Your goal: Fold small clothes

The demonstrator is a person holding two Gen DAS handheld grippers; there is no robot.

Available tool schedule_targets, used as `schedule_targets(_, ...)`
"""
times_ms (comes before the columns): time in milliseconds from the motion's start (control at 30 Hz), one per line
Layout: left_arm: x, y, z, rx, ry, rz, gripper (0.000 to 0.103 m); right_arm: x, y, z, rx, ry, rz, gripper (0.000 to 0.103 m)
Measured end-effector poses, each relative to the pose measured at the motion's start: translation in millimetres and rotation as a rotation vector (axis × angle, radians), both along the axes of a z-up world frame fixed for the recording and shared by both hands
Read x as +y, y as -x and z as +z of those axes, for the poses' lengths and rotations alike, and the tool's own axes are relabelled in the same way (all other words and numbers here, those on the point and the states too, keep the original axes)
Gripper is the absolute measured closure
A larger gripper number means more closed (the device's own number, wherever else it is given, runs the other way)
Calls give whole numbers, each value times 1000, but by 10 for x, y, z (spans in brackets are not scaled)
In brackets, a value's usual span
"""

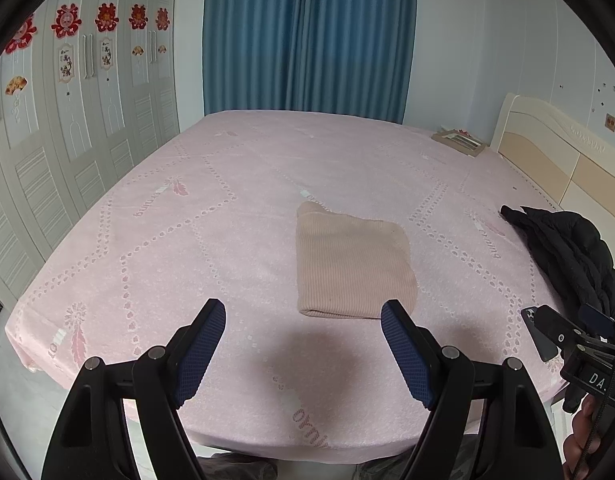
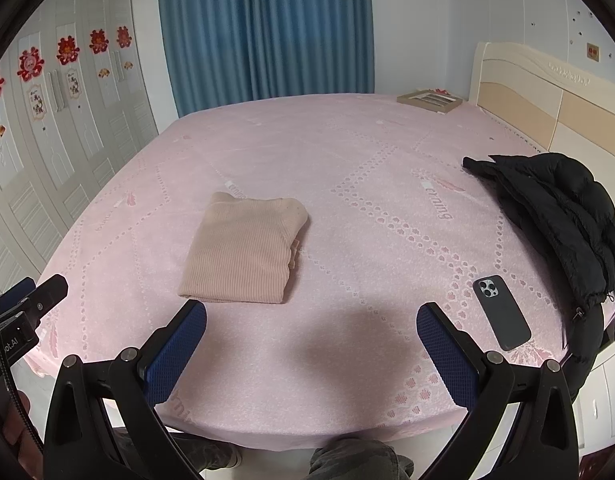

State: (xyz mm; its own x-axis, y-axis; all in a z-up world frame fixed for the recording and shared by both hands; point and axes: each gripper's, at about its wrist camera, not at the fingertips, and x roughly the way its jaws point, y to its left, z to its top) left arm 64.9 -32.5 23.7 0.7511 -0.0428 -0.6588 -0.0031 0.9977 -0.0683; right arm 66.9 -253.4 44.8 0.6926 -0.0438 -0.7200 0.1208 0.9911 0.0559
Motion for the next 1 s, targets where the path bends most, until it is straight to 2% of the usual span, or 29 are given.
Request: schedule_targets(1000,25,-78,37,0,10,-1,24,54,-70,-7,-7,-14,9,0)
